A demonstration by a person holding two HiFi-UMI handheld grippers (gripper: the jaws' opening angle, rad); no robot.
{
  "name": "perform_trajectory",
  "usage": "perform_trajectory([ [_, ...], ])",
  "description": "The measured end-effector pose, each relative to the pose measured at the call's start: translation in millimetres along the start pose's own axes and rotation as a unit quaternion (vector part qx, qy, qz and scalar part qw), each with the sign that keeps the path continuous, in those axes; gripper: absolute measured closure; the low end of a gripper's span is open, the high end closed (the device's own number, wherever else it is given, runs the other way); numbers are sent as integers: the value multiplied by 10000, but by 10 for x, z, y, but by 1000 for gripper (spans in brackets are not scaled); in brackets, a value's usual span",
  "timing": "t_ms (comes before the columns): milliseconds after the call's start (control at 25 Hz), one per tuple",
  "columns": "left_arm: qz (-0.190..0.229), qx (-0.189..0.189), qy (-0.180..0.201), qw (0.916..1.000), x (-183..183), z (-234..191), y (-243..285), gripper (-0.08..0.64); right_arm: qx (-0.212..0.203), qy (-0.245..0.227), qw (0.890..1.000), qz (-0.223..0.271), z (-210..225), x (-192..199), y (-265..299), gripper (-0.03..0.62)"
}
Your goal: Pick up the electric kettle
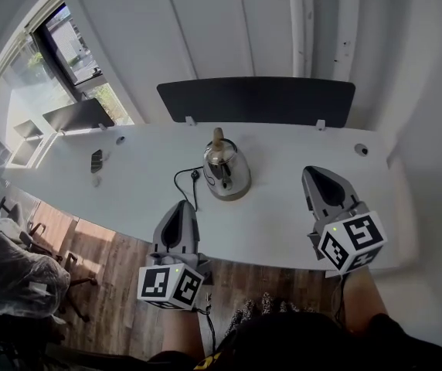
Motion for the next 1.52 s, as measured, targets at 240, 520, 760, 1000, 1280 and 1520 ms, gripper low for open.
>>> perform_trajectory([
  [240, 76, -200, 55, 9998, 9, 3, 136, 558, -179, 35, 9998, 6, 153, 61, 196, 586],
  [520, 22, -355, 103, 9993, 43, -128, 202, 558, -289, 168, 9994, -52, 158, 196, 387, 587],
  [760, -83, -281, 66, 9995, 61, -305, 409, 558, -170, 171, 9996, -114, 179, 249, 608, 587],
  [1000, -111, -150, 41, 9998, 12, -587, 796, 558, 24, 207, 9996, -174, 254, 318, 968, 587],
  [1280, -171, -43, 41, 9998, -63, -863, 1172, 558, 139, 179, 9994, -253, 303, 351, 1392, 586],
  [1520, -277, -51, -5, 9996, -29, -1050, 1356, 558, 126, 159, 9992, -340, 332, 423, 1666, 587],
])
Point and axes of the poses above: the fingertips, and each gripper's own axes: y forward along the fingers, z to its right, x out of its underside, the point moved 4 cm from there along -y, backward along the fingers, and after that the axes turned 10 degrees about -y, right-handed, at the moved point
